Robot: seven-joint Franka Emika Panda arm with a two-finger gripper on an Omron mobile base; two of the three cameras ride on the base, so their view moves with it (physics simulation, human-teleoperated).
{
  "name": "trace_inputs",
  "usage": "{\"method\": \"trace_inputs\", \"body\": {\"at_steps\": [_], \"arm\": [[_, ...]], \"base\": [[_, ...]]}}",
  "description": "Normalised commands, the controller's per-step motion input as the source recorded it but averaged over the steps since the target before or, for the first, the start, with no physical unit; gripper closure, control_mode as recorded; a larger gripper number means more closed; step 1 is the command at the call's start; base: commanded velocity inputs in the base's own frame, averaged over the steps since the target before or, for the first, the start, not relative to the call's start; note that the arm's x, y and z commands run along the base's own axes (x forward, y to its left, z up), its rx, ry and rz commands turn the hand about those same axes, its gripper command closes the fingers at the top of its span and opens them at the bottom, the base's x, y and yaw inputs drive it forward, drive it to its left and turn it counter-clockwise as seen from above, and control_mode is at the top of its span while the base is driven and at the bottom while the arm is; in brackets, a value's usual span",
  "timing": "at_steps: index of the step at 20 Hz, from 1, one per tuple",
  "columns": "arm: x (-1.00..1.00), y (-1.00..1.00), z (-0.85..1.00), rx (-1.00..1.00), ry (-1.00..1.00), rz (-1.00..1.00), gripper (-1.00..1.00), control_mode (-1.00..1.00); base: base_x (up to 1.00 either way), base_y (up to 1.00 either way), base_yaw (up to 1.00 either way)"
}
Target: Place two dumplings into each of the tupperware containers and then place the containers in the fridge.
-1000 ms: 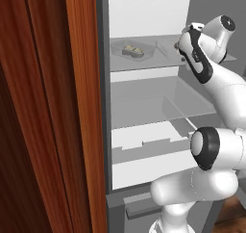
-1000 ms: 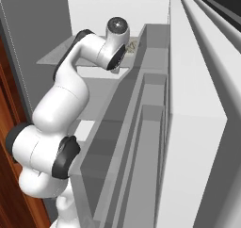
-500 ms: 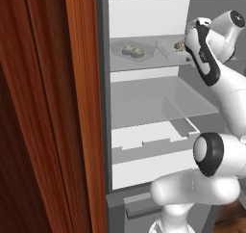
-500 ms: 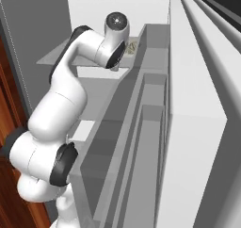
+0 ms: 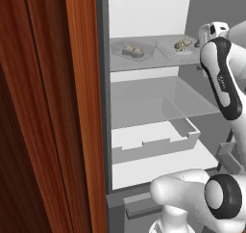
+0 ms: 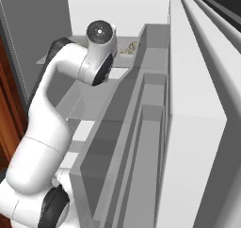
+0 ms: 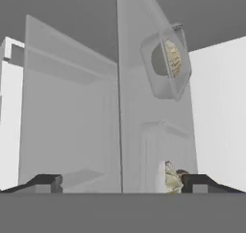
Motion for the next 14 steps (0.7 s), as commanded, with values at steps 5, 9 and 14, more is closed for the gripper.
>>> {"method": "trace_inputs", "body": {"at_steps": [5, 9, 14], "arm": [[-1.00, 0.54, 0.13, -0.01, 0.22, 0.00, -1.00, -1.00], [-1.00, 0.52, 0.00, -0.03, 0.24, 0.00, -1.00, -1.00], [-1.00, 0.36, -0.11, -0.02, 0.19, 0.00, -1.00, -1.00]], "base": [[0.00, 0.00, 0.00], [0.00, 0.00, 0.00], [0.00, 0.00, 0.00]]}}
